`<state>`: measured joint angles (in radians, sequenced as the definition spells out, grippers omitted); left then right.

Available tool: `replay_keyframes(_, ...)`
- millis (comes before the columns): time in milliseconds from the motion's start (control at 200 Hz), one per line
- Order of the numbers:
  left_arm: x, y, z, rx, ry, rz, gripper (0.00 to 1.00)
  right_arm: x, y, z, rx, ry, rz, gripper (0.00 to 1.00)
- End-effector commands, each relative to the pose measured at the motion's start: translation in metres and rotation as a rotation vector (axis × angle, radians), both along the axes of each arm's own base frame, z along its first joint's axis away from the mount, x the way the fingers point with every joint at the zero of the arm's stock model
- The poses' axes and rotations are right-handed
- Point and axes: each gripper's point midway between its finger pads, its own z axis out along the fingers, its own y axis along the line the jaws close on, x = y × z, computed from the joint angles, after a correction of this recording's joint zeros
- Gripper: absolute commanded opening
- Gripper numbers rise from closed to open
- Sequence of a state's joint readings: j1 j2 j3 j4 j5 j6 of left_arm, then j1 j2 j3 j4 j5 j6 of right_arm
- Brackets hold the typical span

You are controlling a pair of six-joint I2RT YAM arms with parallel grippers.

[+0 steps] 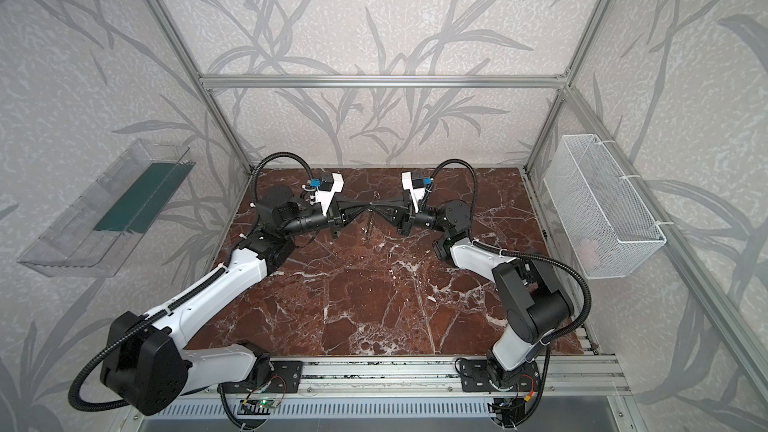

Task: Put the keys on the keyring

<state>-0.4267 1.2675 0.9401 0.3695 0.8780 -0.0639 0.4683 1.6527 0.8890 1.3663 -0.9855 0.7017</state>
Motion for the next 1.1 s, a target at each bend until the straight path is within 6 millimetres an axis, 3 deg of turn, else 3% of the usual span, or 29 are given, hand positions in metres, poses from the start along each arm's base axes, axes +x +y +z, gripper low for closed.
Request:
replay_keyframes(0, -0.009, 0.001, -0.011, 0.081, 0.024, 0.002, 0.00, -0.002, -0.012, 0.013, 0.022, -0.021, -0.004, 0.11)
replay_keyframes(90, -0.009, 0.007, -0.016, 0.172, 0.033, 0.040, 0.00, 0.003, -0.021, -0.001, -0.011, 0.017, -0.016, 0.27)
replay_keyframes(170, -0.013, 0.011, -0.019, 0.247, 0.045, 0.047, 0.00, 0.005, -0.022, -0.015, -0.062, 0.043, -0.023, 0.33)
replay_keyframes(390, -0.031, 0.013, -0.029, 0.445, 0.070, 0.020, 0.00, 0.002, -0.021, -0.042, -0.199, 0.048, -0.052, 0.40)
replay_keyframes(495, -0.031, 0.013, -0.041, 0.558, 0.076, 0.056, 0.00, -0.007, -0.021, -0.048, -0.254, 0.031, -0.059, 0.43)
replay_keyframes(720, -0.030, 0.005, -0.058, 0.650, 0.118, 0.063, 0.00, -0.032, -0.010, -0.055, -0.347, -0.031, -0.042, 0.42)
replay_keyframes(1095, -0.040, 0.001, -0.049, 0.612, 0.089, 0.037, 0.00, -0.042, -0.011, -0.064, -0.362, -0.023, 0.001, 0.31)
